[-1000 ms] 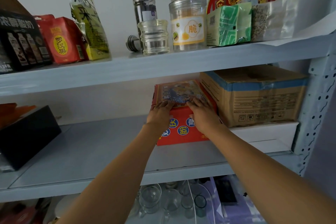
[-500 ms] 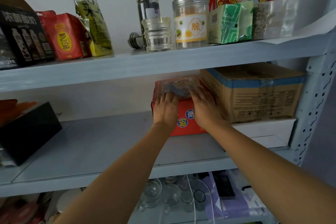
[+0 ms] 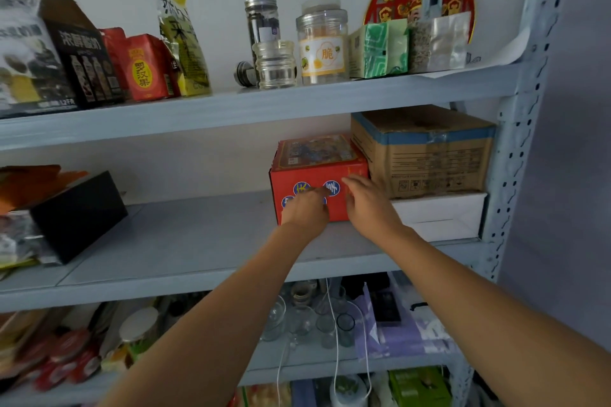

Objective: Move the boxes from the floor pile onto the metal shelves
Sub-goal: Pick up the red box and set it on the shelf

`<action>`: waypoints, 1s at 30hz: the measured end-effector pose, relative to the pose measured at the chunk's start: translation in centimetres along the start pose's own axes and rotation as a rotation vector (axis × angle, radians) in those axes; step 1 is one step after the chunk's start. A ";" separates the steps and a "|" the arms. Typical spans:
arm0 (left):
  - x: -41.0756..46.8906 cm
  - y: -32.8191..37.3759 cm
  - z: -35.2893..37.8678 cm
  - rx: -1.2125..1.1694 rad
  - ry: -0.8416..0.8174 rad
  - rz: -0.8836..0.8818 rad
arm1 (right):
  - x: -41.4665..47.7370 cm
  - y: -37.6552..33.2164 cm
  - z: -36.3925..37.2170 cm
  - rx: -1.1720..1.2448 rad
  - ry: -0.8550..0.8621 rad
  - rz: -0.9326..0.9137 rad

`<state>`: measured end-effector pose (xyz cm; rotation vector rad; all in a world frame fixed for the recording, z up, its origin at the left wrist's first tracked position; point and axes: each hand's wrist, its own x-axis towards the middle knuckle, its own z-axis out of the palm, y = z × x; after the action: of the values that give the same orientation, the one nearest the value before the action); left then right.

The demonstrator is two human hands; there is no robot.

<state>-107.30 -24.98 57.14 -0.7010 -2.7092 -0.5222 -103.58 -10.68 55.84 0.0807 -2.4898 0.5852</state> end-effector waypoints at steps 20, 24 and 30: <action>-19.3 9.4 9.5 -0.823 -0.170 -0.080 | -23.1 2.4 -5.4 0.573 -0.001 0.575; -24.7 9.5 12.6 -0.958 -0.293 -0.144 | -30.3 3.5 -4.5 0.555 -0.015 0.734; -32.2 9.4 18.7 -0.978 -0.454 -0.226 | -41.4 3.4 -2.6 0.528 -0.008 0.980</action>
<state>-79.00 -22.60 31.29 -0.7791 -2.8292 -2.0251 -68.34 -9.34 33.70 -0.9726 -2.1831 1.6055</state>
